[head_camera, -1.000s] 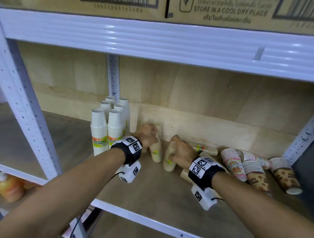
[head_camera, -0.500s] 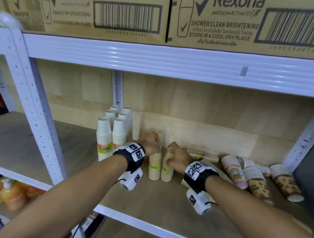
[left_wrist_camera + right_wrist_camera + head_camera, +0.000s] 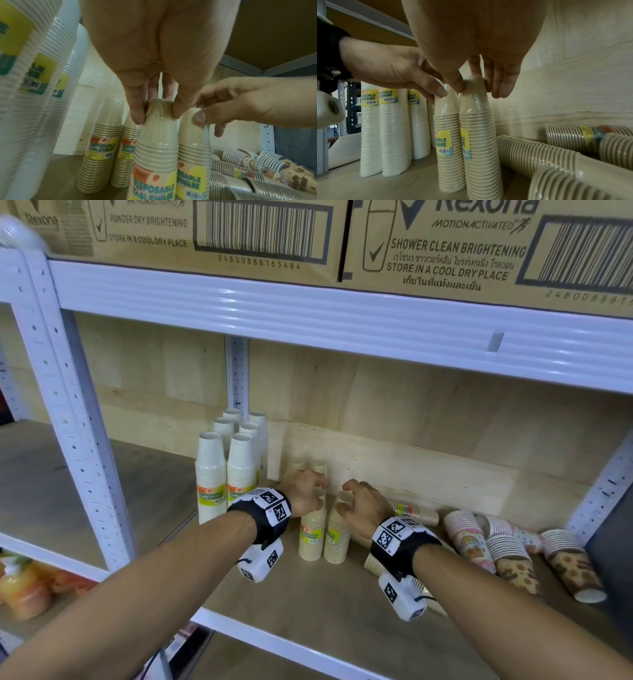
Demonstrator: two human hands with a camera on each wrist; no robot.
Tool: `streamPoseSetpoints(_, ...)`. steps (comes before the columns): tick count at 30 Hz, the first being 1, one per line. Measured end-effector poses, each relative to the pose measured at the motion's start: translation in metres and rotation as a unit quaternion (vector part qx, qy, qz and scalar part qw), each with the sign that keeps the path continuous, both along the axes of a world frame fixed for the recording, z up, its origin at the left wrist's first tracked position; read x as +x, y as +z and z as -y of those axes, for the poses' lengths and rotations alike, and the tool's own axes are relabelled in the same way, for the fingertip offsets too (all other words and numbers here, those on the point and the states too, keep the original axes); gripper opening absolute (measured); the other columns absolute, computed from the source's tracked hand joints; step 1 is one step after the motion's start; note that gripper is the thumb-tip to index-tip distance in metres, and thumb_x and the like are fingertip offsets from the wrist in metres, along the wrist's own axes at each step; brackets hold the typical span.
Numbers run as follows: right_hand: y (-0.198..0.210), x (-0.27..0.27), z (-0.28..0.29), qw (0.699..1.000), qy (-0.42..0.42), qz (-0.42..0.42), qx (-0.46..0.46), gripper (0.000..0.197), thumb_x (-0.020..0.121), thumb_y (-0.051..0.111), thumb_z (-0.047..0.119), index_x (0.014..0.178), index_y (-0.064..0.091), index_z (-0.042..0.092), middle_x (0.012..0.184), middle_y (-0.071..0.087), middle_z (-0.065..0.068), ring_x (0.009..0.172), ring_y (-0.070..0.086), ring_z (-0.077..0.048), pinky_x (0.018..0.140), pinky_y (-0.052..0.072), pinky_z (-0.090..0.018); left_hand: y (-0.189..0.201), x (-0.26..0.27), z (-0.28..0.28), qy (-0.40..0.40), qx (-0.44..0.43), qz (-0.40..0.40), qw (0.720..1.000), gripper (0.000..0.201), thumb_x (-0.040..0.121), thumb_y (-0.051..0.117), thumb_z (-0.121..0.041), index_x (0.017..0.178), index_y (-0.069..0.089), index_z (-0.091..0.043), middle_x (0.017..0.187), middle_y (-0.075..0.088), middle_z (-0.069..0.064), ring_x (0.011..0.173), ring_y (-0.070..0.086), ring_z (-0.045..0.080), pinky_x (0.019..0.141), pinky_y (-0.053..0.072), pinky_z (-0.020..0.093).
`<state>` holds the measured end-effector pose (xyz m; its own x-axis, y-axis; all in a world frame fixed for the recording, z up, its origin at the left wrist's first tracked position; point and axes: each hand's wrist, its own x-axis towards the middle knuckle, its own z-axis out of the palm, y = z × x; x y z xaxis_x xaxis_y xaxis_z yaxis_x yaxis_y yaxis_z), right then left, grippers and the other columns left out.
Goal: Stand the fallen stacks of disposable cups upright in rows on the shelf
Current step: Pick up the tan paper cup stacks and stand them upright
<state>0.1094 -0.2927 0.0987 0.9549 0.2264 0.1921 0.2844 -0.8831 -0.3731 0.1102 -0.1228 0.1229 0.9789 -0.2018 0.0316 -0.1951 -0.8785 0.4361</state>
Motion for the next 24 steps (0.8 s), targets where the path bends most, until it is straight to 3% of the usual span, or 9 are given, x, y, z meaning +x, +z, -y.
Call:
streamPoseSetpoints(6, 0.005, 0.004, -0.001, 1.000, 0.013, -0.010, -0.013, 0.044, 0.085, 0.055, 0.021, 0.129, 0.053, 0.016, 0.126, 0.058, -0.009, 0.112, 0.058, -0.029, 0.089, 0.050, -0.034, 0.001, 0.001, 0.000, -0.002, -0.021, 0.012, 1.000, 0.033, 0.090, 0.066, -0.023, 0.121, 0.065, -0.012, 0.121, 0.065, 0.006, 0.105, 0.059, 0.020, 0.078, 0.043, 0.023)
streamPoseSetpoints(11, 0.006, 0.005, -0.001, 1.000, -0.028, 0.002, 0.000, 0.045, 0.089, 0.053, 0.038, 0.130, 0.051, 0.019, 0.124, 0.060, -0.007, 0.110, 0.060, -0.027, 0.081, 0.046, -0.030, 0.000, 0.003, 0.001, 0.002, -0.025, 0.009, 1.000, 0.041, 0.090, 0.067, -0.027, 0.128, 0.062, -0.015, 0.126, 0.063, 0.003, 0.113, 0.058, 0.020, 0.080, 0.041, 0.022)
streamPoseSetpoints(16, 0.011, 0.007, -0.002, 1.000, -0.001, -0.021, -0.006, 0.031, 0.089, 0.056, 0.029, 0.115, 0.061, 0.013, 0.114, 0.066, -0.009, 0.104, 0.061, -0.028, 0.080, 0.049, -0.030, 0.000, 0.005, 0.003, 0.004, -0.014, 0.015, 1.000, 0.039, 0.089, 0.068, -0.028, 0.125, 0.064, -0.015, 0.125, 0.063, 0.003, 0.112, 0.058, 0.021, 0.083, 0.045, 0.024)
streamPoseSetpoints(22, 0.012, 0.005, -0.005, 1.000, -0.008, -0.008, -0.008, 0.042, 0.088, 0.056, 0.033, 0.126, 0.057, 0.017, 0.121, 0.063, -0.008, 0.109, 0.060, -0.027, 0.082, 0.048, -0.029, -0.001, 0.005, 0.004, 0.007, -0.014, 0.020, 1.000, 0.037, 0.089, 0.067, -0.028, 0.124, 0.065, -0.014, 0.123, 0.064, 0.003, 0.111, 0.058, 0.020, 0.079, 0.041, 0.023)
streamPoseSetpoints(24, 0.013, 0.005, -0.004, 1.000, -0.009, -0.011, -0.010, 0.040, 0.087, 0.056, 0.034, 0.123, 0.059, 0.017, 0.118, 0.064, -0.008, 0.106, 0.061, -0.027, 0.081, 0.049, -0.030, -0.001, 0.005, 0.003, 0.007, -0.018, 0.017, 1.000, 0.038, 0.088, 0.069, -0.029, 0.123, 0.065, -0.015, 0.123, 0.064, 0.003, 0.110, 0.059, 0.020, 0.079, 0.042, 0.024)
